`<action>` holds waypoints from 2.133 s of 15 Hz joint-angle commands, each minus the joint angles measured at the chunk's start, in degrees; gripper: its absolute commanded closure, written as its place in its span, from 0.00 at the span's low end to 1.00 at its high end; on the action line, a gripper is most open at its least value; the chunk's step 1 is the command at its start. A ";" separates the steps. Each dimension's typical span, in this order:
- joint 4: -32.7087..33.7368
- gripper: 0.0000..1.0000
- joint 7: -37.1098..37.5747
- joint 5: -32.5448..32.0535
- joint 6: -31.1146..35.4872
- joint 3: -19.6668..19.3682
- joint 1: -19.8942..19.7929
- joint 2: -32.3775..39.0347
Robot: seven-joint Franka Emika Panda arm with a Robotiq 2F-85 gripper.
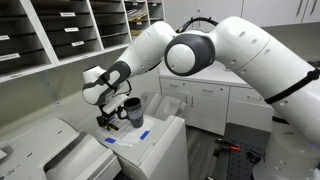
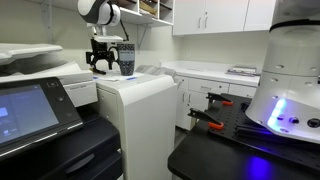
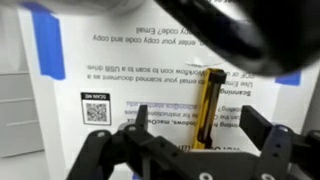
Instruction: Pick up the yellow pen and put it in the black cup.
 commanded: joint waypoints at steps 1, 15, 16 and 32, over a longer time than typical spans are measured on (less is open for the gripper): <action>6.91 0.00 -0.29 1.04 -3.15 -0.85 0.39 3.60; 18.61 0.82 0.12 0.90 -9.92 -1.35 0.55 9.37; 18.70 0.89 0.14 0.92 -10.90 -1.43 0.46 9.22; 21.13 0.11 1.31 0.60 -12.28 -2.69 0.59 11.06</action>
